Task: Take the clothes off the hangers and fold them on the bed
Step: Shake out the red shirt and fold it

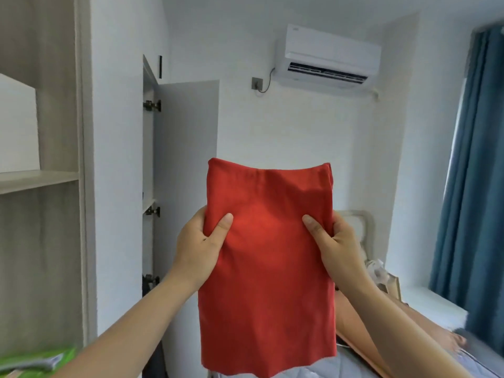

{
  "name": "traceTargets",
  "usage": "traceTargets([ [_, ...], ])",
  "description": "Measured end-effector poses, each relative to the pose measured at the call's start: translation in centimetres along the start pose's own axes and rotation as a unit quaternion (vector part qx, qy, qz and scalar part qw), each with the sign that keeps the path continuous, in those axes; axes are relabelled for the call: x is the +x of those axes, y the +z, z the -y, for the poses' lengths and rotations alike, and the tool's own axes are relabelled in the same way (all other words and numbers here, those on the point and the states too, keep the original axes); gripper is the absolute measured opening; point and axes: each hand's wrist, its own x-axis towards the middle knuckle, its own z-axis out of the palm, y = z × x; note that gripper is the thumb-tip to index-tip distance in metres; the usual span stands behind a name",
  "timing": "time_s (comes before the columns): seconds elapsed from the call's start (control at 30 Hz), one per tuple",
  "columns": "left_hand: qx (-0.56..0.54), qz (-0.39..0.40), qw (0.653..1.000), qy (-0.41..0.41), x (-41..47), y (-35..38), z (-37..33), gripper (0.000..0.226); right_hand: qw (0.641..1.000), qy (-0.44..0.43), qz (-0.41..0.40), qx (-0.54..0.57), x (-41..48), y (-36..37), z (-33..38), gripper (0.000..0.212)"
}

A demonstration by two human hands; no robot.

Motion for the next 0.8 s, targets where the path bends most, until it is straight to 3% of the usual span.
traceTargets([
  [0.3,0.015,-0.039,0.999,0.000,5.4,-5.3,7.2,0.012,1.000,0.002,0.020,0.012,4.8,10.5,-4.9,0.006],
  [0.7,0.036,-0.087,0.995,-0.036,13.5,-4.2,17.2,0.010,0.999,-0.006,0.052,-0.006,13.9,17.7,-14.8,0.009],
  [0.8,0.053,-0.090,0.994,-0.034,16.0,-3.5,19.2,0.013,0.998,-0.010,0.051,-0.039,16.6,18.8,-17.6,0.020],
])
